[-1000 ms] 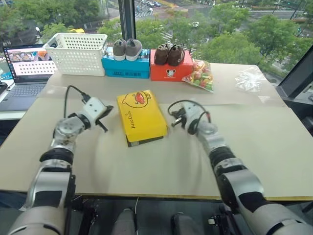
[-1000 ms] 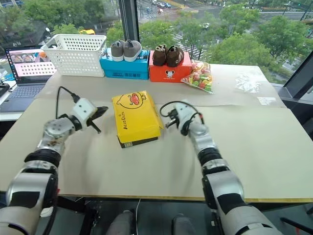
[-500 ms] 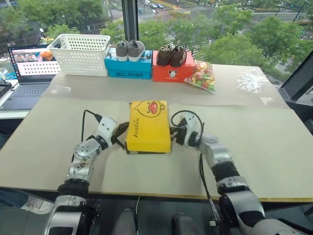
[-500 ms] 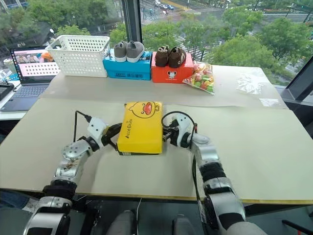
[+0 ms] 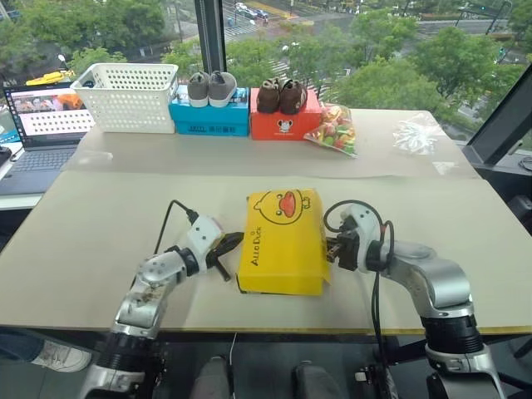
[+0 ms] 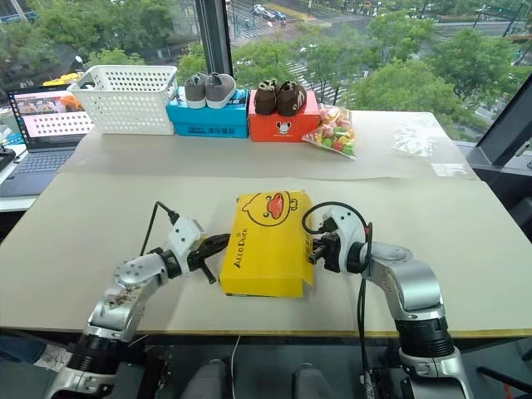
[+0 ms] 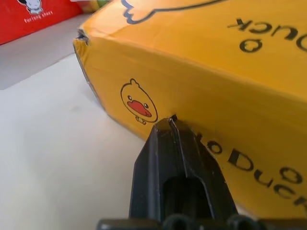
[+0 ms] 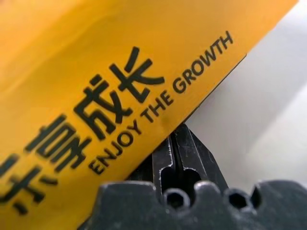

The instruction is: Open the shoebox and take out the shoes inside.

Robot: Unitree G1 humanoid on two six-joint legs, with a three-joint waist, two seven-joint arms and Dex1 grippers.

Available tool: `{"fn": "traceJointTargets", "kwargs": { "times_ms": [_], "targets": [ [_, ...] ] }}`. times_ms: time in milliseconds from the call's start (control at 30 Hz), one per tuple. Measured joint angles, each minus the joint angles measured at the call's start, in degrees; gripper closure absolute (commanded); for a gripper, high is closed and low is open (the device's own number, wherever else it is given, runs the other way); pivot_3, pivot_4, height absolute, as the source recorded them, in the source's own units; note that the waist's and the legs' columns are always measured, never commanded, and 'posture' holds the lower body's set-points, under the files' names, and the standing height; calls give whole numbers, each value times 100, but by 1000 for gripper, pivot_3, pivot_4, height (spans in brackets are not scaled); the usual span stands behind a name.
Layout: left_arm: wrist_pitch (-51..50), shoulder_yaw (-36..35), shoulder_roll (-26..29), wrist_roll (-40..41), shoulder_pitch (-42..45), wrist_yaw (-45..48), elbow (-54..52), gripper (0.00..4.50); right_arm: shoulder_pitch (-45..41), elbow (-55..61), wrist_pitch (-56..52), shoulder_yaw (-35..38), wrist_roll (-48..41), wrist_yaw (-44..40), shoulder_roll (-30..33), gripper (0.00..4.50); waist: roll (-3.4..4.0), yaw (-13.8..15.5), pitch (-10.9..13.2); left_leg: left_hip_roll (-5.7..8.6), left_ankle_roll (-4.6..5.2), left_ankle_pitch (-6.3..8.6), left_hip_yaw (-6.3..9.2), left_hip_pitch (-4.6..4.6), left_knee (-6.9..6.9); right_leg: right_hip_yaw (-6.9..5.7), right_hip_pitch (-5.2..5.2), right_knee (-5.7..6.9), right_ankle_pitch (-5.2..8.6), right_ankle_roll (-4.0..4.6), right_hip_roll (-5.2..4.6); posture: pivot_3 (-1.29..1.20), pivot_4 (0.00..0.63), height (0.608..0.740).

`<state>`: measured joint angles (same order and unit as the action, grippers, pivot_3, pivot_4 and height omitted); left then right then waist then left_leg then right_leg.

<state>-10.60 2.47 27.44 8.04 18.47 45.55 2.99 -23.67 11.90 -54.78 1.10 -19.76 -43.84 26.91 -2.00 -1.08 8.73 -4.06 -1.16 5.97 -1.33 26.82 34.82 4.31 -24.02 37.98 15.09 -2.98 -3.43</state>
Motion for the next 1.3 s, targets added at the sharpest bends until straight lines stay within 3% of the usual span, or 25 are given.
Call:
{"fn": "traceJointTargets", "kwargs": {
  "times_ms": [133, 267, 367, 400, 500, 533, 800, 867, 1000, 1133, 1300],
  "targets": [
    [321, -162, 648, 5, 638, 404, 803, 4500, -23, -489, 230, 344, -202, -133, 215, 4479, -9, 43, 5, 0, 0, 0, 0, 5, 2, -3, 1, -4, 2, -2, -1, 0, 150, 740],
    [676, -433, 1300, 22, 1323, 842, 1433, 4500, -34, -806, 449, 9, 286, -241, 1310, 4479, -7, 77, 6, 3, 1, 2, -4, 13, -4, -1, -4, -23, 4, -6, -7, 0, 150, 740],
    [638, -434, 1540, 216, 1474, 1403, 1418, 4500, -259, -647, 436, -123, 277, -503, 1730, 4479, -6, 27, 7, 1, 5, 4, -5, 20, -14, -1, -17, -15, 10, 3, -4, 0, 150, 740],
    [605, -433, 1582, 320, 1500, 1569, 1347, 4251, -323, -546, 437, -147, 268, -598, 1847, 4494, -5, 12, 8, 0, 5, 4, -5, 22, -16, -1, -18, -15, 12, 4, -3, 0, 150, 740],
    [255, -434, 1786, 679, 1560, 2061, 1077, 3654, -503, -293, 436, -157, 144, -904, 2185, 3792, -6, 0, 8, -1, 8, 7, -4, 20, -16, -2, -15, -10, 20, 3, -2, 0, 150, 740],
    [103, -446, 1904, 809, 1581, 2241, 1004, 3138, -534, -242, 432, -151, 61, -1005, 2257, 3342, -6, 2, 8, -1, 8, 7, -4, 18, -14, -3, -13, -9, 21, 3, -2, 0, 150, 740],
    [-1551, -747, 2722, 1925, 1837, 3106, 156, 454, -600, 164, 388, 212, -655, -1682, 2818, 590, -5, 34, 11, -1, 8, 7, -3, 18, -7, -3, -9, -6, 28, -1, -4, 0, 150, 740],
    [-2097, -743, 2889, 2229, 1836, 3285, -172, 27, -517, 318, 374, 270, -826, -1831, 2959, 64, -6, 36, 11, -2, 8, 8, -3, 19, -6, -4, -10, -6, 29, 0, -4, 0, 150, 740],
    [-3119, -714, 3267, 2714, 1934, 3431, -835, 27, -171, 371, 399, 170, -816, -1928, 3134, 64, -7, 33, 12, -2, 9, 8, -3, 13, -3, -4, -9, -2, 35, -4, -4, 0, 150, 740],
    [-3509, -711, 3321, 3036, 2158, 3433, -1145, 27, -1, 155, 662, -126, -480, -1776, 3127, 64, -7, 31, 13, -2, 8, 7, -3, 14, 4, -2, -10, 0, 46, -18, -4, 0, 150, 740],
    [-3588, -717, 3902, 3052, 2310, 3620, -1345, 0, -8, -266, 829, -491, -303, -1869, 3006, 1442, -3, -10, 15, -2, 9, 8, -5, 6, -3, 2, -10, 4, 48, -11, -2, 0, 150, 740]
  ]
}}
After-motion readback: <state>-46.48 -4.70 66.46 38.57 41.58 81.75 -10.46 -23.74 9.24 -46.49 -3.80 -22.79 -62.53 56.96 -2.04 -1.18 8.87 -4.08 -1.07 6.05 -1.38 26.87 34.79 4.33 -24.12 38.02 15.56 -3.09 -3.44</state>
